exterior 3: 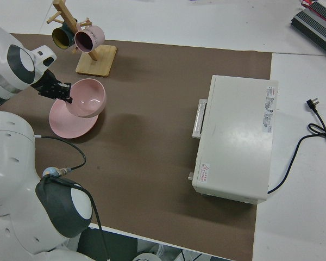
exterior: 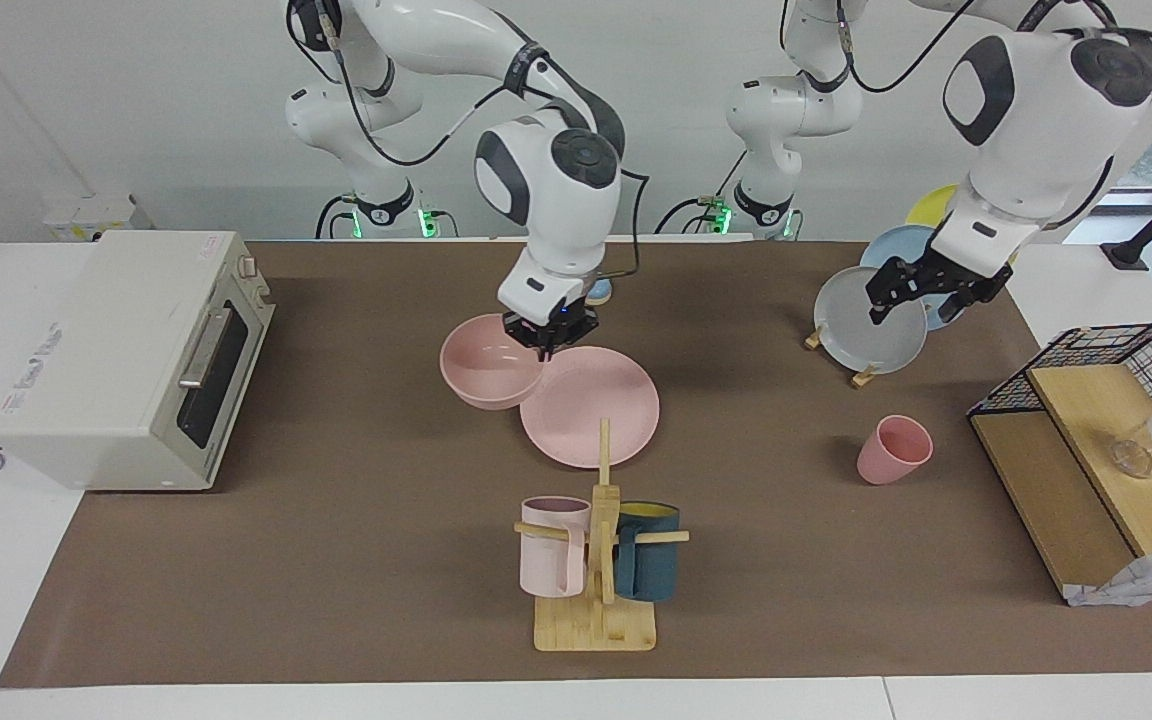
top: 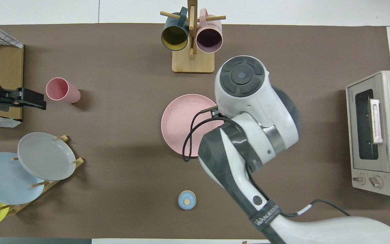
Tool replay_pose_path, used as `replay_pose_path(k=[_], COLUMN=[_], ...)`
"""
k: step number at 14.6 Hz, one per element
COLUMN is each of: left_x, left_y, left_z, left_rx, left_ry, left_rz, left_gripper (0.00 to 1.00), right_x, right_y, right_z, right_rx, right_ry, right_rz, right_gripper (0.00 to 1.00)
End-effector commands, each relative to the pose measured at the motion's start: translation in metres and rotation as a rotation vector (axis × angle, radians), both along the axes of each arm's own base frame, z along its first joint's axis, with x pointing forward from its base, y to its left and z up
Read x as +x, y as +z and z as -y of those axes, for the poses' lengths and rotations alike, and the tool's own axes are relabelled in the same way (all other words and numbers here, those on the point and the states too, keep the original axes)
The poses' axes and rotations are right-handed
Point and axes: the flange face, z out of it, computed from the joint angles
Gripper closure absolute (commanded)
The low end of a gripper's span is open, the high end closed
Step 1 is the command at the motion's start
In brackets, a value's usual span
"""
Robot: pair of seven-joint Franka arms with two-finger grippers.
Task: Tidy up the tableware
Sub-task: 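Carry the bowl onto the plate while the left gripper grasps the cup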
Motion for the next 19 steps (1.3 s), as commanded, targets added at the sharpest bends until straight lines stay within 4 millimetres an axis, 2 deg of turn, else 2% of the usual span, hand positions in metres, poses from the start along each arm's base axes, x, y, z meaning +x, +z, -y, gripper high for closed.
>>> replay_pose_path(k=[1,3,4,5,7,8,11,12,13,16,18,19], left_x=[0.037,0.054,0.057,0.06,0.066,0.063,0.059,0.054,0.052,0.048,0.049,0.049], left_y=[-0.043,-0.08,-0.092,-0.101,-0.117,-0.124,-0.137,-0.145,-0.15,-0.164,-0.168,-0.169], left_z=[0.002,0.002,-0.003,-0.004,-0.003,-0.004,-0.004,-0.003,0.0,0.001,-0.001,-0.002], left_rx=[-0.024,-0.029,-0.029,-0.03,-0.029,-0.027,-0.025,-0.02,-0.021,-0.021,-0.02,-0.02], left_ry=[0.023,0.042,0.052,0.056,0.076,0.081,0.104,0.114,0.132,0.159,0.162,0.164], left_rz=[-0.004,0.015,0.023,0.024,0.031,0.022,0.0,-0.016,-0.016,-0.003,0.0,0.0], left_gripper=[0.0,0.0,0.0,0.0,0.0,0.0,0.0,0.0,0.0,0.04,0.13,0.31], right_x=[0.02,0.007,0.002,0.004,-0.005,-0.022,-0.028,-0.027,-0.023,-0.033,-0.035,-0.035], right_y=[-0.012,-0.028,-0.03,-0.029,-0.039,-0.049,-0.07,-0.08,-0.081,-0.094,-0.097,-0.099], right_z=[-0.039,-0.072,-0.082,-0.084,-0.094,-0.111,-0.105,-0.097,-0.091,-0.084,-0.082,-0.081], right_rx=[0.022,0.052,0.078,0.099,0.131,0.128,0.056,0.033,0.029,-0.008,-0.014,-0.015], right_ry=[-0.038,-0.056,-0.069,-0.074,-0.082,-0.056,-0.029,-0.03,-0.039,-0.006,0.0,-0.001], right_rz=[0.018,0.047,0.068,0.082,0.046,0.047,0.053,0.047,0.046,0.052,0.051,0.049], right_gripper=[1.0,1.0,1.0,1.0,1.0,1.0,1.0,1.0,1.0,1.0,1.0,1.0])
